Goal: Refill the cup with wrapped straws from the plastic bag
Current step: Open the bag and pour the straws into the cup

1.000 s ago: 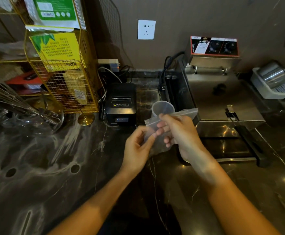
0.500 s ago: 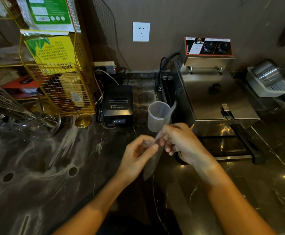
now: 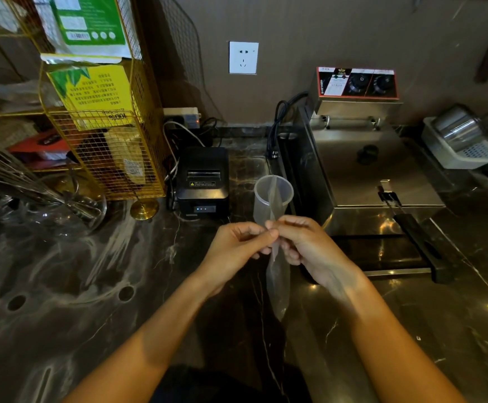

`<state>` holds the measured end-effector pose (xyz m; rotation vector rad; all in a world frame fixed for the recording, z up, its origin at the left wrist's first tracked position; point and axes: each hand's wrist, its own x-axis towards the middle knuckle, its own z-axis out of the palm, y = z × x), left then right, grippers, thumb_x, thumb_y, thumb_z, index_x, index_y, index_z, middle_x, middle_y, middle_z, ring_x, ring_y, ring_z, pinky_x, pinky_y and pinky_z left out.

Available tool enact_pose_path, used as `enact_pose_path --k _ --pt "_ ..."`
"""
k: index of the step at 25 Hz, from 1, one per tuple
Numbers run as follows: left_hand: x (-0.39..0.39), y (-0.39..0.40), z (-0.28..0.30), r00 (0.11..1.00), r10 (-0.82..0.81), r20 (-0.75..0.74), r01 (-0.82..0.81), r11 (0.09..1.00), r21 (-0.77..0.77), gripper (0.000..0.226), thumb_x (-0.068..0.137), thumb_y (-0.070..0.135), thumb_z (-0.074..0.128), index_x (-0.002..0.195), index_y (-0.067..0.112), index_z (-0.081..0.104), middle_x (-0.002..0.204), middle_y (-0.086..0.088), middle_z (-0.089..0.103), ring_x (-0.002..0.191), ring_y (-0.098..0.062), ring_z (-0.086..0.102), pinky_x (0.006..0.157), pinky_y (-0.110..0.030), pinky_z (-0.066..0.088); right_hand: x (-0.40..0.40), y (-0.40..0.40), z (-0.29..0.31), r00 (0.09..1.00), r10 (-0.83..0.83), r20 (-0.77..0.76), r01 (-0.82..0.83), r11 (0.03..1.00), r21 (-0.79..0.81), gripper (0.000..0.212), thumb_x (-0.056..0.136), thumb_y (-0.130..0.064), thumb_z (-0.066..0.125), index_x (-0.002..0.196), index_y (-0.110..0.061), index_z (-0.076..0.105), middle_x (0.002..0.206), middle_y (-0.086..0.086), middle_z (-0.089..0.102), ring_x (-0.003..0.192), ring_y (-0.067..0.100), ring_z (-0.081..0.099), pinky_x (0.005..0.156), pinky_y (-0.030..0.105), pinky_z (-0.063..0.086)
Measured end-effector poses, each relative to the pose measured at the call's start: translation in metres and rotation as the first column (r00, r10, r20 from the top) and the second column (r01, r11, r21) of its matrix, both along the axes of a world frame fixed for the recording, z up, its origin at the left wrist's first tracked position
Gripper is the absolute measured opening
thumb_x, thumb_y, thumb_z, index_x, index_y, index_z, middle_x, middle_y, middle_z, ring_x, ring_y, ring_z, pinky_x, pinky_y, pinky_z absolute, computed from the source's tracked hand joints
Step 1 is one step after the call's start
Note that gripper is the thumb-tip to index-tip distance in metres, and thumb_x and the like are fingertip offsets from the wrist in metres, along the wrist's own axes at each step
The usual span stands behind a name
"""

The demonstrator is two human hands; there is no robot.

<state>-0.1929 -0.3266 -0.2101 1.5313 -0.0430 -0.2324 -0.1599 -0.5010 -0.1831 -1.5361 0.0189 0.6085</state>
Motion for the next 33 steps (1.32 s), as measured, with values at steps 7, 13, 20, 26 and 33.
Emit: enact_pose_path --k 7,13,20,26,33 --pt "0.003 0.012 0.001 0.995 0.01 -0.101 -0.017 0.998 -0.066 0.012 0.094 0.01 0.068 0.099 0.007 0.079 0.092 -0.01 0.078 0.085 -0.015 0.071 0.08 -0.029 0.054 -0.008 -0.001 -0.014 0.996 0.05 -0.074 -0.036 0.982 0.185 0.025 0.103 -0.028 0.06 0.083 -0.014 0.067 0.067 0.001 0.05 0.055 0.011 0.044 0.051 0.022 0.036" --pt "0.003 0.009 0.004 0.996 0.079 -0.035 -0.077 0.996 0.038 0.014 0.095 0.005 0.065 0.09 0.007 0.078 0.078 -0.003 0.075 0.072 -0.008 0.068 0.069 -0.022 0.055 -0.013 0.005 -0.013 1.0 0.013 0.028 -0.016 0.992 0.122 0.023 0.101 -0.016 0.059 0.081 -0.014 0.069 0.066 0.002 0.054 0.055 0.014 0.052 0.052 0.027 0.044" --pt "-0.003 0.001 0.004 0.993 0.116 -0.012 -0.116 0.993 0.013 0.014 0.096 0.005 0.064 0.091 0.005 0.077 0.076 0.0 0.075 0.071 -0.005 0.068 0.068 -0.019 0.054 -0.014 0.005 -0.021 1.0 -0.025 0.007 0.023 0.983 0.18 0.033 0.1 -0.014 0.053 0.071 -0.017 0.067 0.064 0.003 0.052 0.055 0.014 0.05 0.051 0.026 0.043" --pt "-0.004 -0.006 -0.001 0.987 0.086 -0.137 -0.107 0.983 -0.15 0.018 0.097 0.008 0.062 0.098 -0.004 0.074 0.08 -0.008 0.073 0.074 -0.011 0.068 0.074 -0.026 0.053 -0.019 0.01 -0.033 0.99 -0.104 -0.092 0.129 0.934 0.333 0.018 0.09 -0.023 0.057 0.076 -0.014 0.063 0.064 0.001 0.052 0.055 0.013 0.049 0.051 0.023 0.044" --pt "0.004 0.007 0.013 0.989 -0.058 -0.134 0.064 0.997 0.042 0.022 0.094 0.02 0.071 0.108 0.003 0.074 0.083 -0.001 0.074 0.077 -0.009 0.068 0.068 -0.021 0.052 -0.017 0.004 -0.024 0.992 -0.082 0.097 0.062 0.979 0.196 0.022 0.102 -0.014 0.056 0.087 -0.008 0.071 0.072 0.012 0.061 0.057 0.016 0.057 0.051 0.027 0.046"
